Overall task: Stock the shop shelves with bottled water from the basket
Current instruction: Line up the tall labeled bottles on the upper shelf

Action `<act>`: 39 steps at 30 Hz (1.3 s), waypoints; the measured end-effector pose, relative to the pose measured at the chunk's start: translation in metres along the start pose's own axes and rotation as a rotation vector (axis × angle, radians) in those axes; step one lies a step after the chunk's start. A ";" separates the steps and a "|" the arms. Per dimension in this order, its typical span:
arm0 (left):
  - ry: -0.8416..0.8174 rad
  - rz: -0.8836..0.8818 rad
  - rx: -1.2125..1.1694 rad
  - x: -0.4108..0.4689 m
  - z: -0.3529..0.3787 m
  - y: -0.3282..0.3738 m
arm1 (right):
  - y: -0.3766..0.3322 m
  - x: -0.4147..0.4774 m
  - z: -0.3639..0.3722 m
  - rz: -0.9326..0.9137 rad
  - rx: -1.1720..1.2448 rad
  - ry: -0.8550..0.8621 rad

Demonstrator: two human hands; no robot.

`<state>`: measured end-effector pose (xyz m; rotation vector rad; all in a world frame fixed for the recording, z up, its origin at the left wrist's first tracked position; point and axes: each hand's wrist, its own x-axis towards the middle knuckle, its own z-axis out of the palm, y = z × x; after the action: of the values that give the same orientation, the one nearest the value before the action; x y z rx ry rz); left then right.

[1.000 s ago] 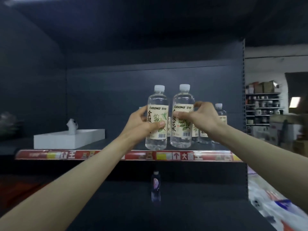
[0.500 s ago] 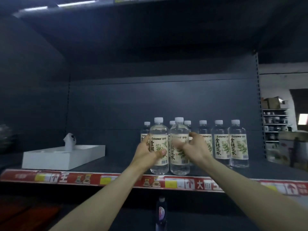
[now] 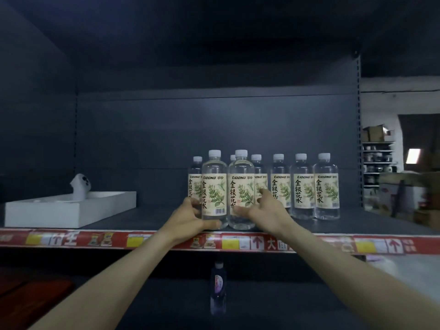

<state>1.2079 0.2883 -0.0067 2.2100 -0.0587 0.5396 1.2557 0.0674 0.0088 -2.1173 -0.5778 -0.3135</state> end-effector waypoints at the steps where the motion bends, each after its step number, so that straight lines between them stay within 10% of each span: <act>1: 0.015 -0.012 0.038 -0.001 0.000 -0.003 | 0.002 -0.001 0.000 -0.005 -0.033 0.009; 39: -0.010 -0.223 0.109 0.055 0.003 -0.028 | 0.029 0.040 0.029 0.087 -0.472 -0.004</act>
<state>1.2651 0.3120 -0.0068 2.2881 0.2146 0.4164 1.3053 0.0882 -0.0109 -2.5882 -0.4414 -0.4290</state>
